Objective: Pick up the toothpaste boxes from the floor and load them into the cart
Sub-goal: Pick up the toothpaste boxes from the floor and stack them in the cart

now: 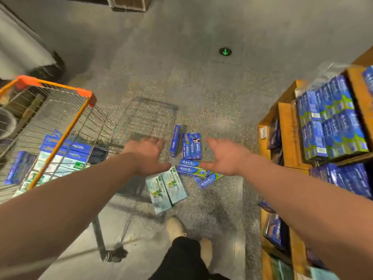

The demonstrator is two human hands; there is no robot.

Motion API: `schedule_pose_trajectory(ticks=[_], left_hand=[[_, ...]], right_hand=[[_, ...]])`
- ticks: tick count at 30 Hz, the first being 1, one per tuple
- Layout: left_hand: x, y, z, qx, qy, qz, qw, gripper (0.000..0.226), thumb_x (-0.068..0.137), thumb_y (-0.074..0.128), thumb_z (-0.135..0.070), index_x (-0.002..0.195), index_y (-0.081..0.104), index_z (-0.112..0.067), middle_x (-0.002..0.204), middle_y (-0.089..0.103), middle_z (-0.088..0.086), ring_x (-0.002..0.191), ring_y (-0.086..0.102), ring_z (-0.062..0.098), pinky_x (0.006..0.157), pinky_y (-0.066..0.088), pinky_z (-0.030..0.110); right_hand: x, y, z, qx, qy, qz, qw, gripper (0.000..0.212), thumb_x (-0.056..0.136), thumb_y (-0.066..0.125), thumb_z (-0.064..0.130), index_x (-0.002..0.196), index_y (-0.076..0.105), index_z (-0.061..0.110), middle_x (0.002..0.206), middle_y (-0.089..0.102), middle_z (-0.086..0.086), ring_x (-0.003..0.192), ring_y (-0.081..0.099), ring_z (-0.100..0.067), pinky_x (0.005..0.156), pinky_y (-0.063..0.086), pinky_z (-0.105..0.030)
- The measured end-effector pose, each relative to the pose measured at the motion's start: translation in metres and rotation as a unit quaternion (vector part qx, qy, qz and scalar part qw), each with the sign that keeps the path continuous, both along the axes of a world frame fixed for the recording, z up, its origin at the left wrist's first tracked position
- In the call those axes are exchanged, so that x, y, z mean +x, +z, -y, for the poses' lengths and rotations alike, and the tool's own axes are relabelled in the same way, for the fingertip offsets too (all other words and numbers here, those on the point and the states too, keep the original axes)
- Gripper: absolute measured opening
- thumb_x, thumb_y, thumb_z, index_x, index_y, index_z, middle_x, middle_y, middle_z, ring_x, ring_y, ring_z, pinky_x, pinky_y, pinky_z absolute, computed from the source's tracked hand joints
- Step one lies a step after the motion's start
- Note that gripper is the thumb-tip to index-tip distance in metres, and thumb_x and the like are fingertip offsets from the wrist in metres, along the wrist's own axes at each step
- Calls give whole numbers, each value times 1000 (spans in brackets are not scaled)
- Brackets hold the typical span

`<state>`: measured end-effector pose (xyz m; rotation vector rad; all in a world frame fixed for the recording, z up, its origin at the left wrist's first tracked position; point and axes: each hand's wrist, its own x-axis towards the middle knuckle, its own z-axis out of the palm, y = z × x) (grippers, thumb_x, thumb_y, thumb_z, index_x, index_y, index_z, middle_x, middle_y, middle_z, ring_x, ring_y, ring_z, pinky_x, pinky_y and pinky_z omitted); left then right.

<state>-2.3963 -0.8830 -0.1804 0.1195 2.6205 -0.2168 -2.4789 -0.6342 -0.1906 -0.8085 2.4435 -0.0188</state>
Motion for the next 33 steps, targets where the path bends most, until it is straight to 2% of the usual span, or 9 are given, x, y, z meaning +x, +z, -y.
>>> schedule_pose_trajectory(ticks=[4,8,11,17,20,24,26,29,33], left_hand=[[-31,-48,-3,29,15,6,999,95,85,34,-83,155,23,-19,157,38,6,135,47,28,98,49,51],[-62,-116,-19,57,0,27,998,89,84,35,-81,147,35,-18,147,46,6,125,53,27,84,49,44],[-84,-173,-31,77,8,37,996,86,82,37,-81,143,38,-20,143,48,5,123,53,27,84,48,44],[-119,-306,-47,72,33,41,996,85,84,39,-82,141,37,-19,139,50,6,120,56,30,83,48,43],[-125,-381,-56,75,58,50,994,85,83,41,-81,141,38,-18,139,50,7,121,55,32,87,48,45],[-126,-501,-68,76,64,57,993,83,79,44,-81,136,41,-20,133,53,4,119,56,31,91,50,48],[-127,-557,-72,84,69,61,992,84,77,48,-80,136,40,-21,131,52,4,120,55,30,91,49,48],[-132,-629,-75,73,68,67,993,89,75,54,-78,140,35,-21,136,49,2,123,53,29,89,49,47],[-151,-702,-73,68,60,52,995,103,70,63,-77,147,28,-18,143,41,1,131,46,26,93,50,49]], right_hand=[[-23,-30,2,10,-3,-7,1000,97,87,52,74,158,18,18,151,45,-12,136,44,-32,110,42,-48],[-51,-88,-3,9,-22,3,1000,98,86,53,75,158,17,19,151,46,-10,135,45,-31,109,42,-50],[-72,-143,-10,28,-33,12,999,92,87,53,72,156,21,20,145,49,-11,131,47,-32,106,44,-48],[-109,-278,-26,53,1,43,998,88,90,54,69,156,22,20,155,41,-8,137,43,-28,109,41,-44],[-119,-355,-27,43,28,48,998,89,90,57,66,154,25,15,154,42,-10,137,41,-29,110,39,-42],[-131,-473,-19,29,53,50,997,87,83,62,69,147,32,18,146,48,-7,132,45,-28,107,41,-47],[-135,-528,-14,30,50,55,997,92,78,63,73,145,31,19,143,49,-7,130,47,-28,106,42,-48],[-141,-597,-6,42,55,44,997,106,74,67,75,151,25,16,148,44,-8,135,42,-29,108,40,-46],[-150,-666,3,61,44,44,996,128,65,68,82,158,11,15,159,28,-7,146,27,-29,117,30,-49]])
